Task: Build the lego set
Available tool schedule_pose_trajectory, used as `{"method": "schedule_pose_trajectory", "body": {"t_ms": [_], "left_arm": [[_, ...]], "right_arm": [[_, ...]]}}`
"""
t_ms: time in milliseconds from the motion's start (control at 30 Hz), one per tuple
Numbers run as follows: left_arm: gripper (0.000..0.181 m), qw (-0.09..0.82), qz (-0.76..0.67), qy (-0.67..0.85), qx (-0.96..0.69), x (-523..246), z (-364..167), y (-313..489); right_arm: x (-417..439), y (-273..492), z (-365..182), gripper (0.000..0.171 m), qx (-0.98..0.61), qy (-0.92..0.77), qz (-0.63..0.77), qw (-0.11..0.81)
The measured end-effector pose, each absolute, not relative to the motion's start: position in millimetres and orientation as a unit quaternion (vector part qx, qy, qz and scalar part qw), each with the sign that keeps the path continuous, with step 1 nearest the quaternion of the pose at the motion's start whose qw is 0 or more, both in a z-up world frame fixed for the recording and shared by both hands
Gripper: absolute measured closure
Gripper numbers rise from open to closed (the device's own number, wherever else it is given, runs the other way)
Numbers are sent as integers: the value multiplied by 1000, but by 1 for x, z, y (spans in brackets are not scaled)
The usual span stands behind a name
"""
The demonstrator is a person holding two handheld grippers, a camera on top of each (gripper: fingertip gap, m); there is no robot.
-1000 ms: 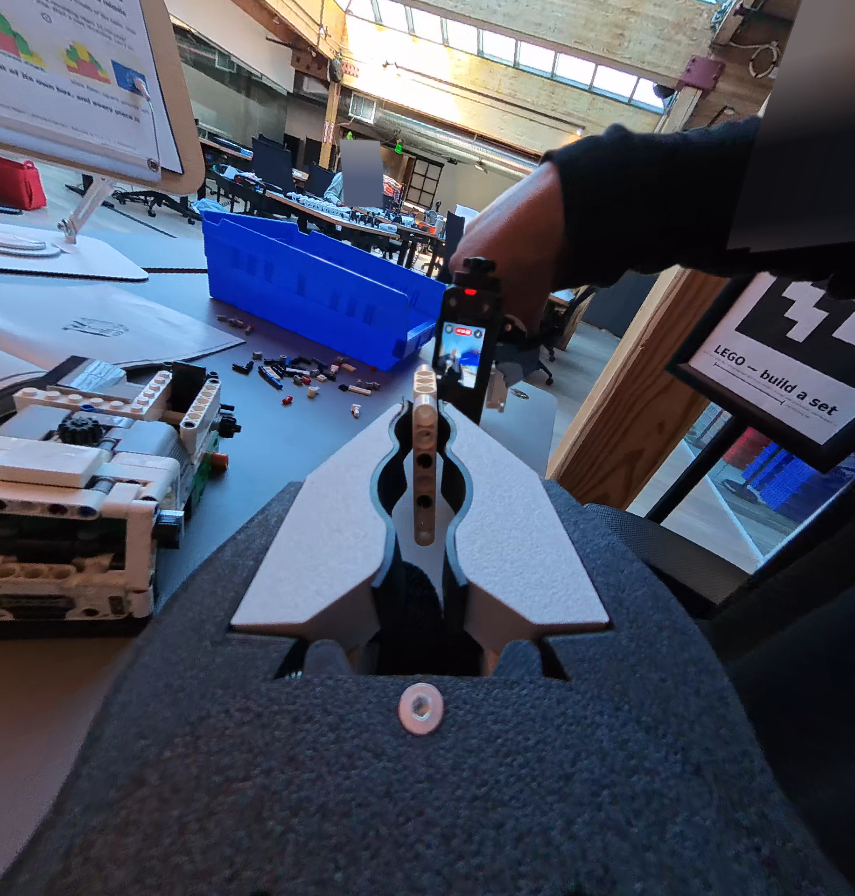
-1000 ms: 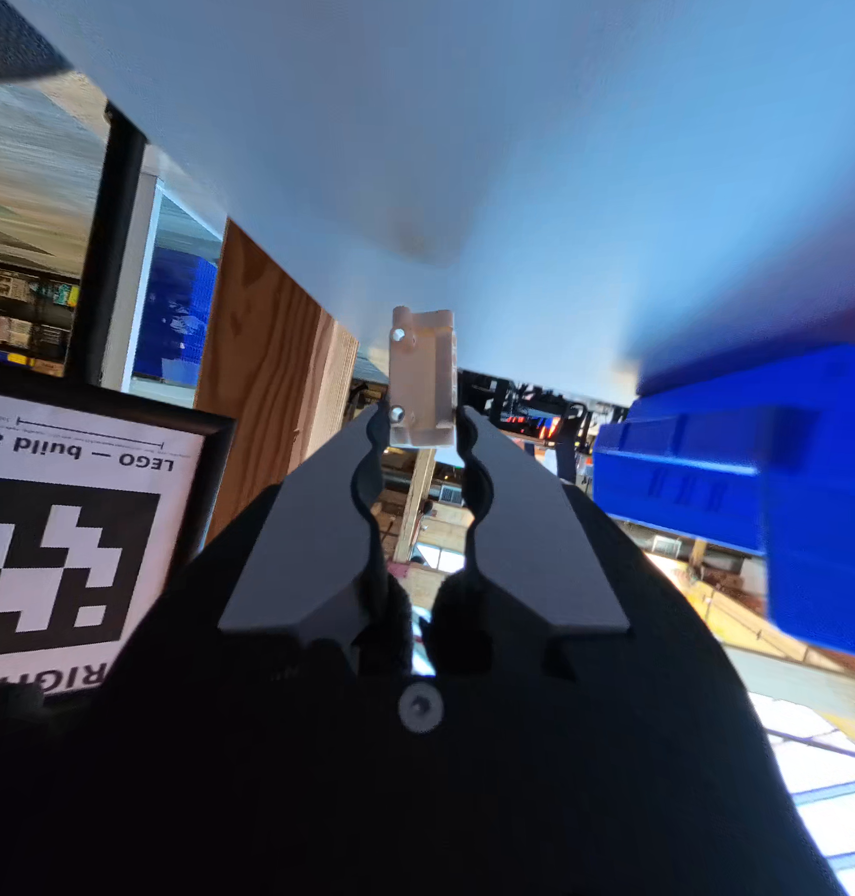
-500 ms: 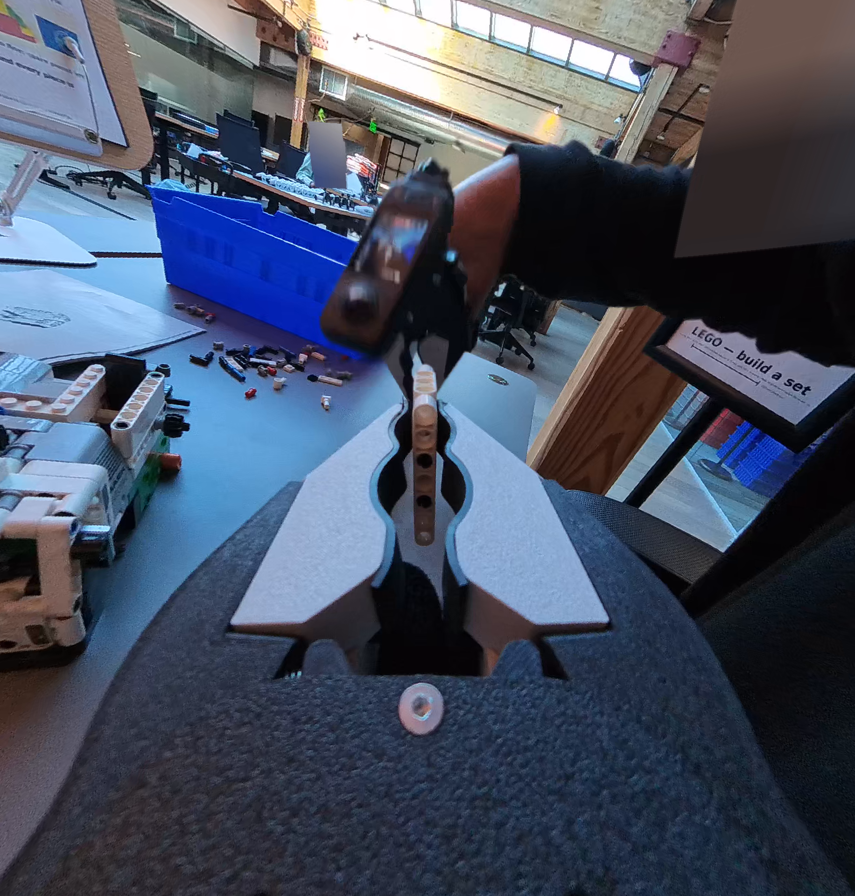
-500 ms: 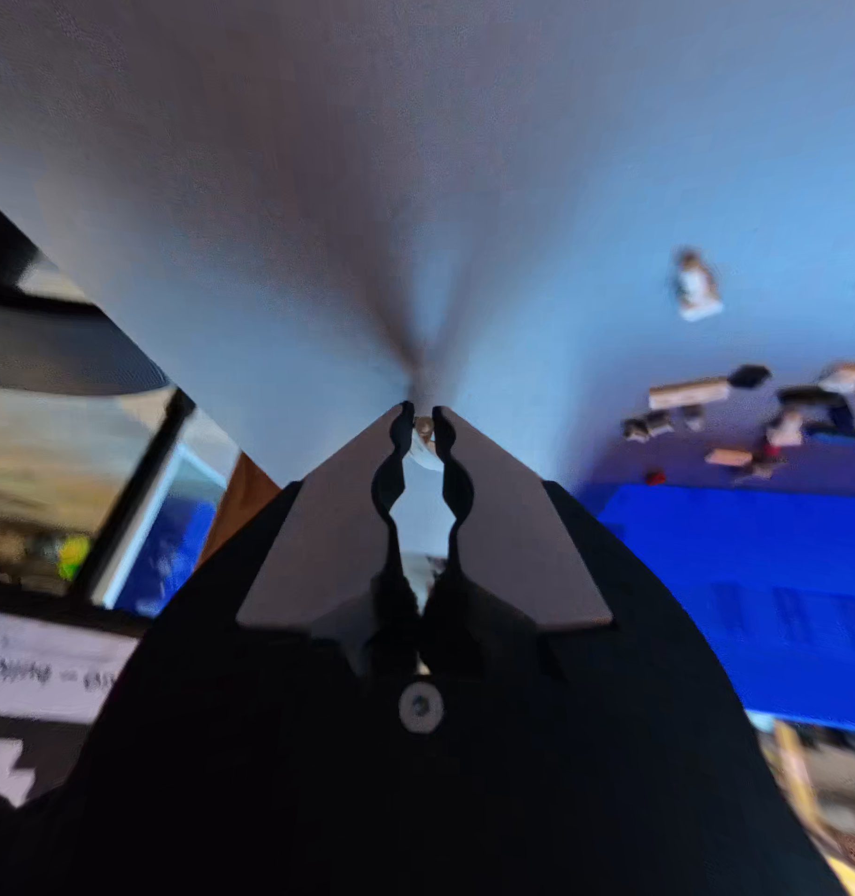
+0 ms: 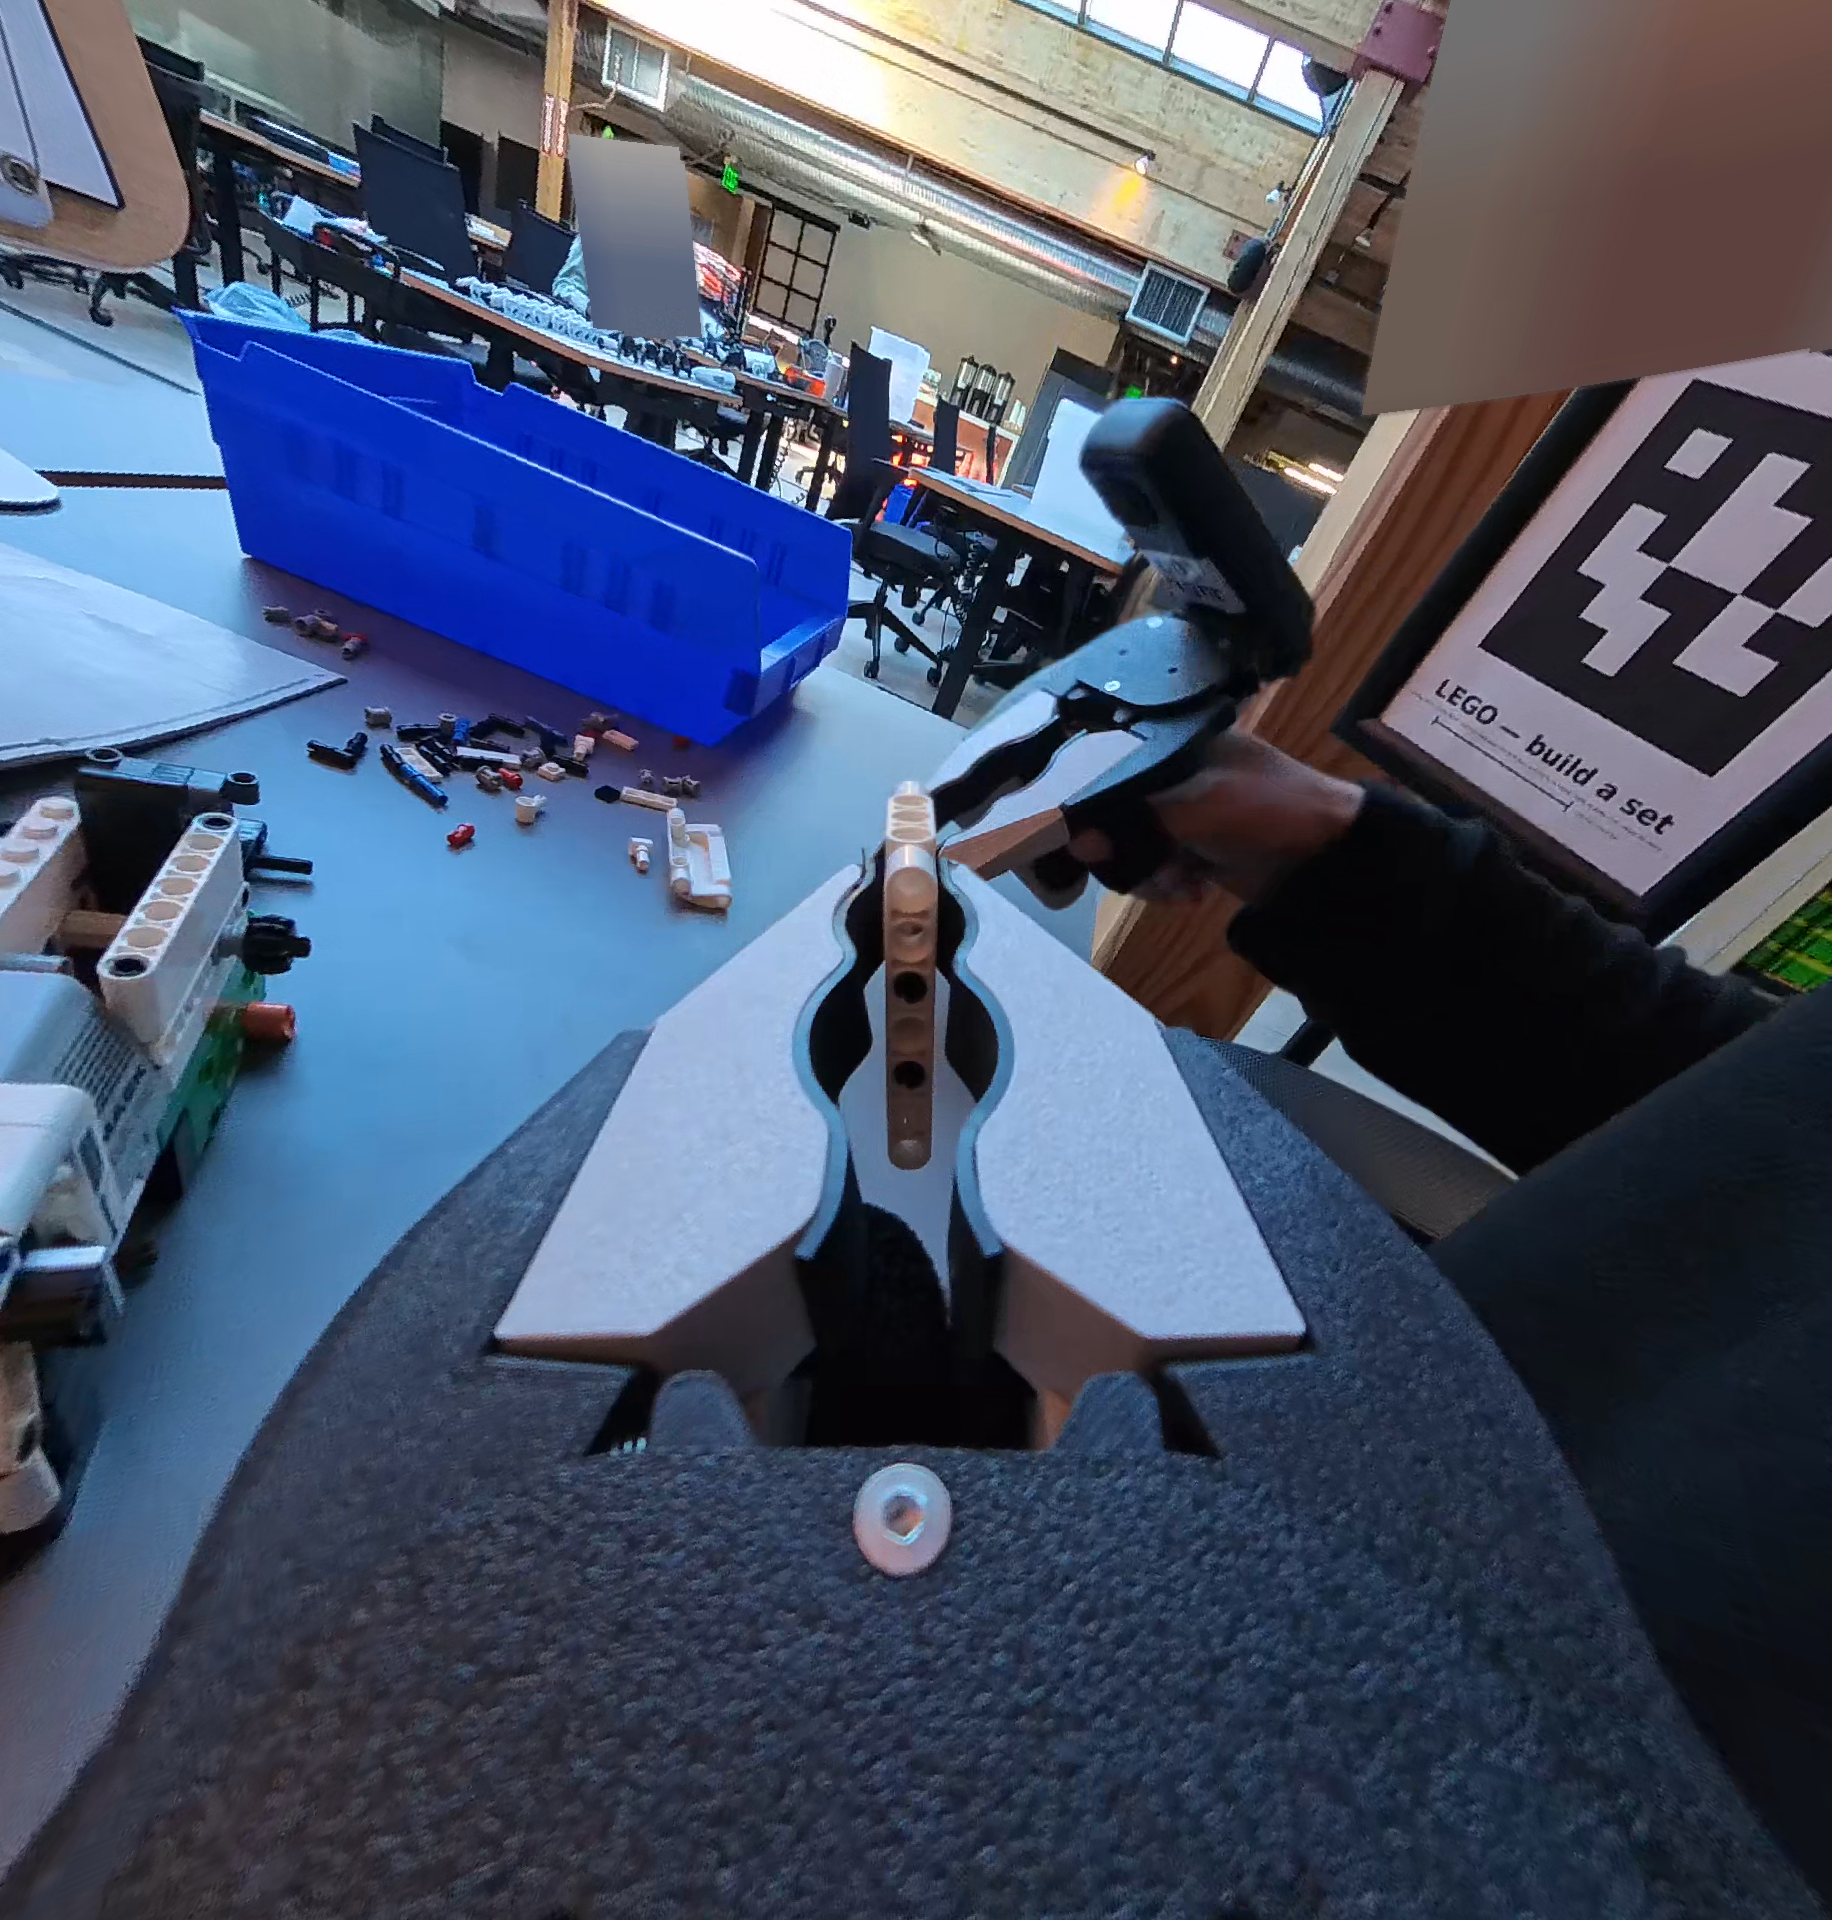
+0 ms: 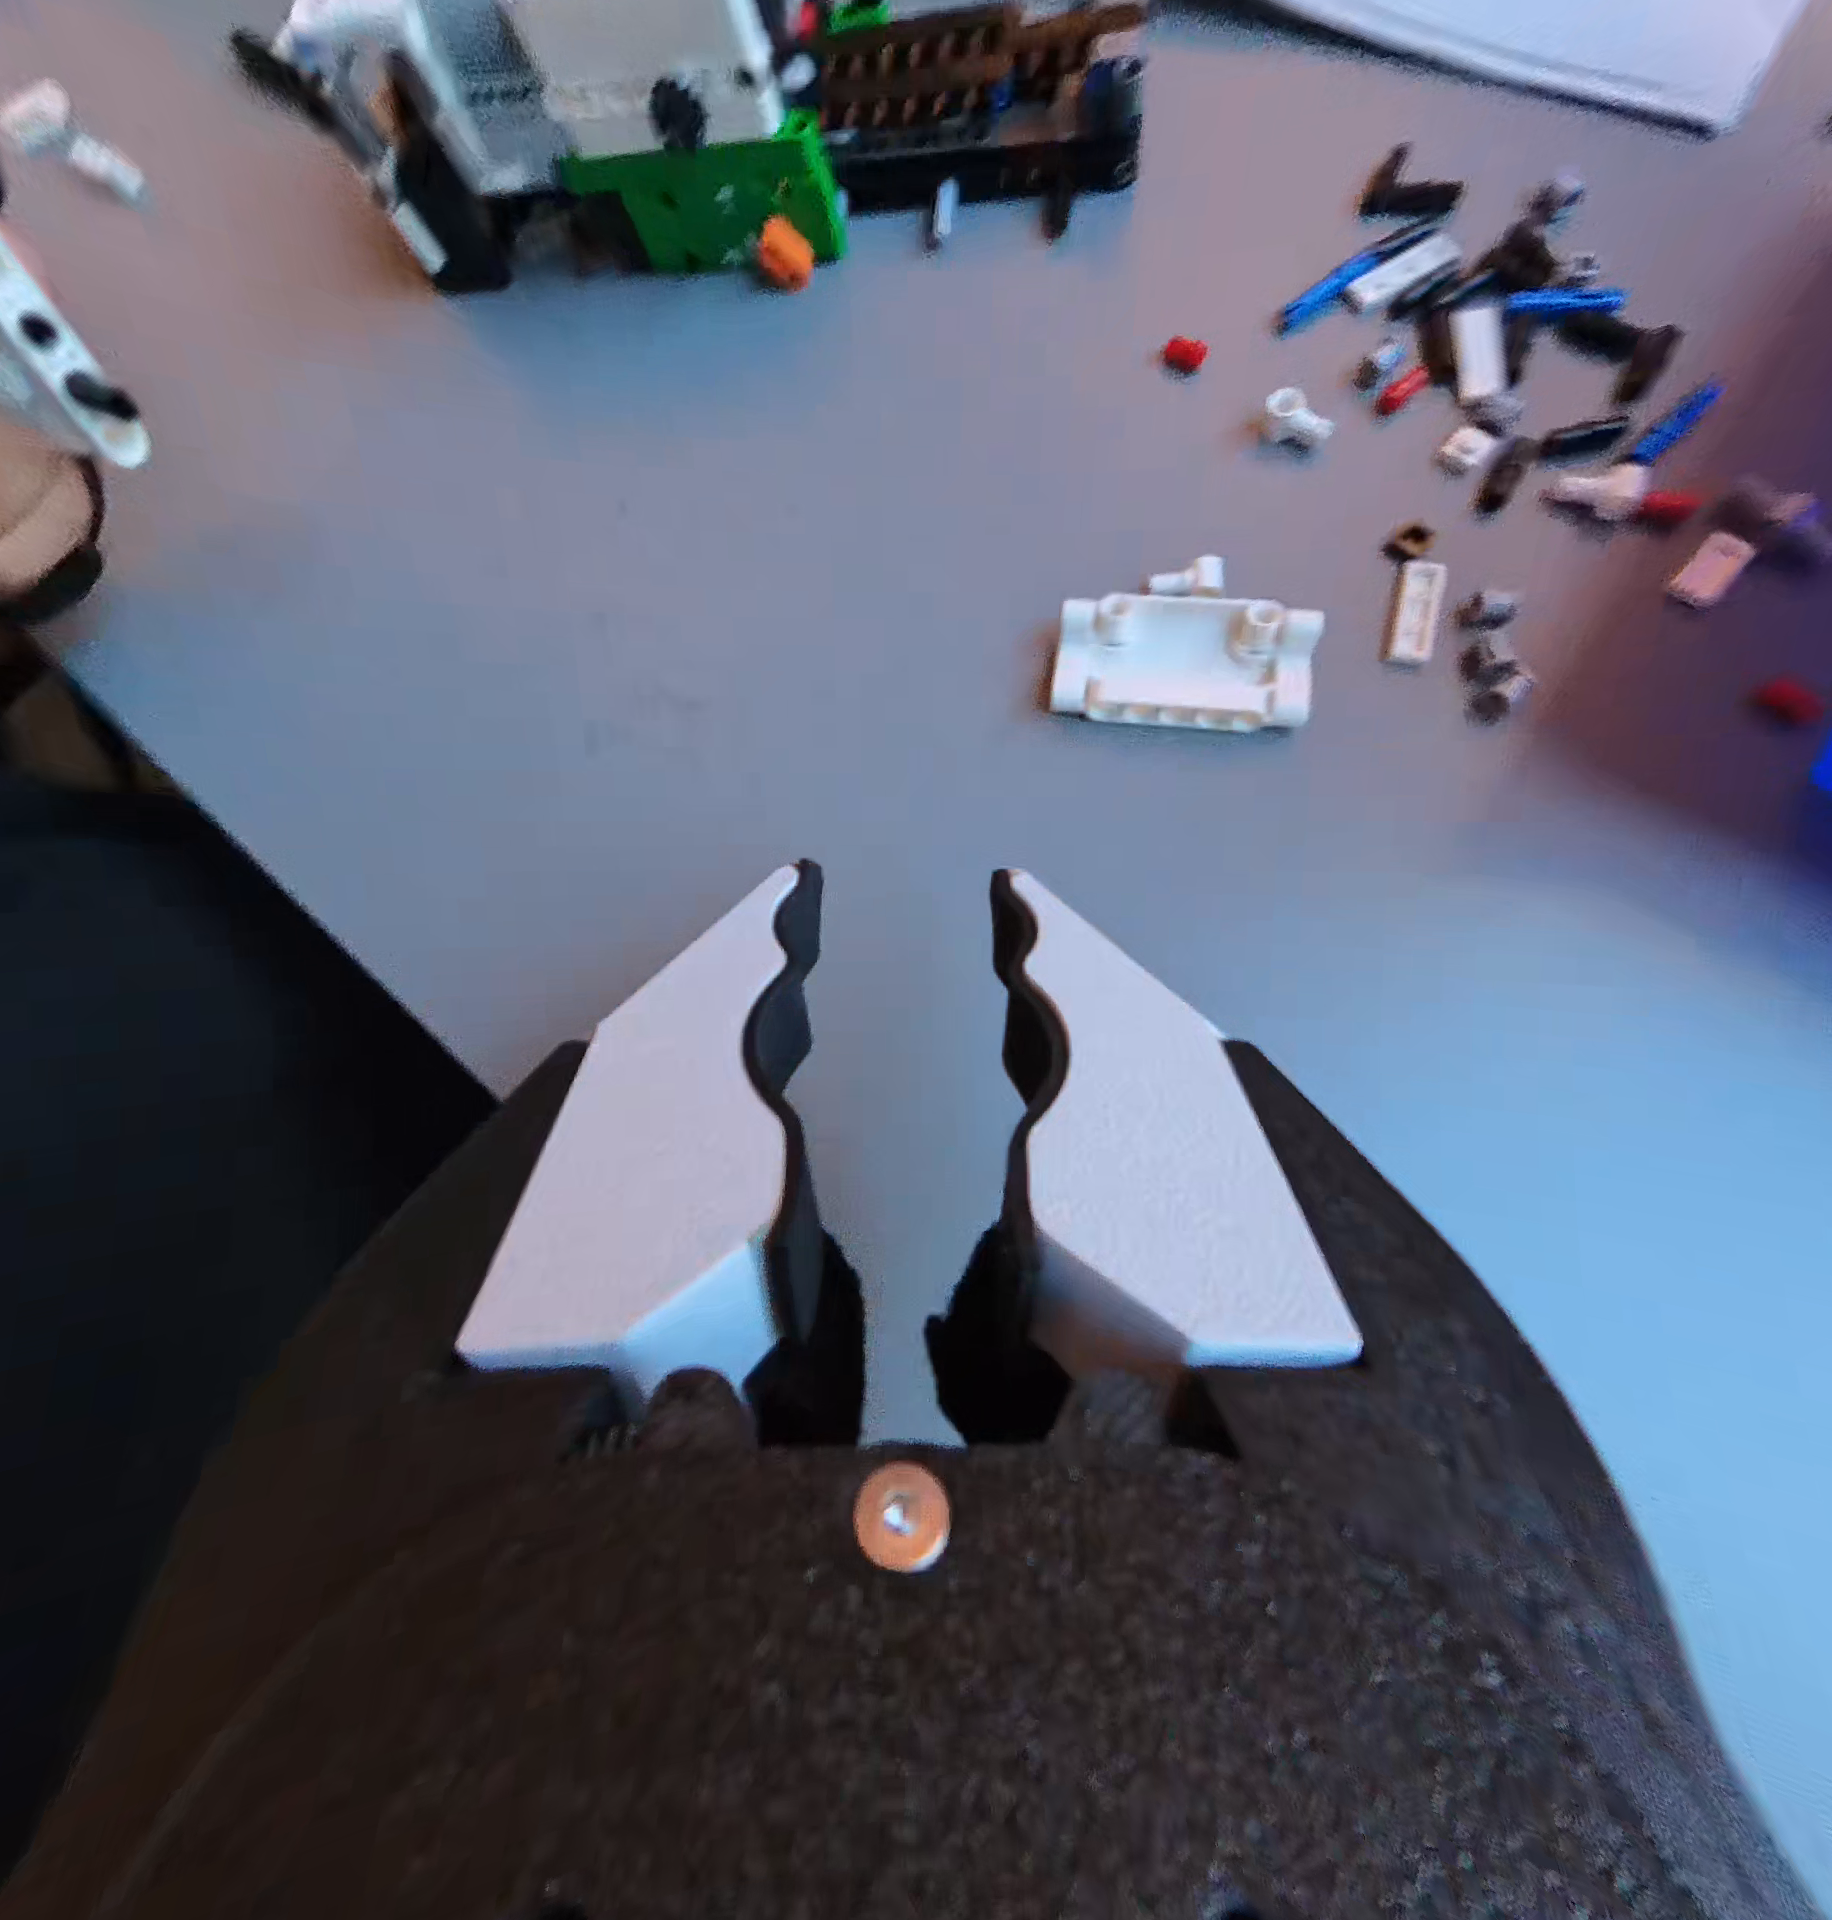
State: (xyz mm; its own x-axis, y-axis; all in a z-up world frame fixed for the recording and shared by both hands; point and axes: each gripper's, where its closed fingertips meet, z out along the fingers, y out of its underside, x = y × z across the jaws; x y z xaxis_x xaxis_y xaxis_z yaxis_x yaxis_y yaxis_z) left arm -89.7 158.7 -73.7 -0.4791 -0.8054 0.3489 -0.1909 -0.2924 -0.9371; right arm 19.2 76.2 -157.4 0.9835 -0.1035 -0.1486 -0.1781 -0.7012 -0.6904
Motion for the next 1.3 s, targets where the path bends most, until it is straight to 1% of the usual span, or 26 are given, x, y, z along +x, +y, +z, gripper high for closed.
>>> {"method": "schedule_pose_trajectory", "body": {"t_ms": [67, 133, 167, 233, 267, 300, 367, 467, 533, 633, 733, 800, 867, 967, 1067, 1200, 1300], "left_arm": [[175, 235, -659, 550, -456, -89, -73, 161], [175, 233, -658, 550, -458, -88, -72, 162], [175, 232, -657, 550, -460, -87, -72, 162], [175, 230, -657, 550, -461, -87, -72, 161], [175, 228, -657, 551, -461, -86, -72, 160], [175, 228, -655, 553, -461, -86, -73, 159], [175, 230, -652, 557, -460, -87, -73, 156], [175, 230, -649, 561, -459, -88, -74, 153], [175, 232, -647, 563, -459, -89, -74, 153], [175, 233, -647, 560, -462, -88, -75, 154], [175, 237, -639, 562, -469, -87, -79, 158], [175, 240, -623, 565, -485, -82, -84, 165], [175, 231, -610, 568, -502, -76, -87, 171], [175, 198, -607, 567, -520, -63, -89, 173], [175, 132, -644, 526, -540, -53, -87, 173], [175, 104, -656, 496, -559, -46, -93, 178], [175, 102, -660, 490, -561, -46, -93, 178]], "right_arm": [[25, 78, -159, 137, -909, 116, 15, 400], [42, 80, -162, 122, -903, 155, -33, 399], [49, 83, -164, 122, -899, 176, -44, 398], [56, 97, -162, 120, -885, 195, -37, 421], [59, 104, -163, 116, -881, 194, -27, 431], [62, 111, -164, 108, -880, 186, -24, 436], [72, 116, -177, 97, -893, 160, -40, 418], [85, 119, -194, 89, -914, 124, -66, 380], [85, 126, -193, 94, -913, 111, -50, 390], [84, 132, -192, 111, -915, 84, -45, 391], [82, 129, -192, 111, -926, 69, -35, 371], [75, 130, -180, 112, -928, 34, -34, 371], [63, 134, -158, 112, -925, -44, -79, 370], [26, 149, -123, 112, -881, -214, -196, 373], [-13, 163, -104, 112, -826, -320, -288, 365], [-36, 172, -97, 112, -786, -356, -352, 363], [-36, 171, -106, 112, -791, -357, -355, 348]]}}
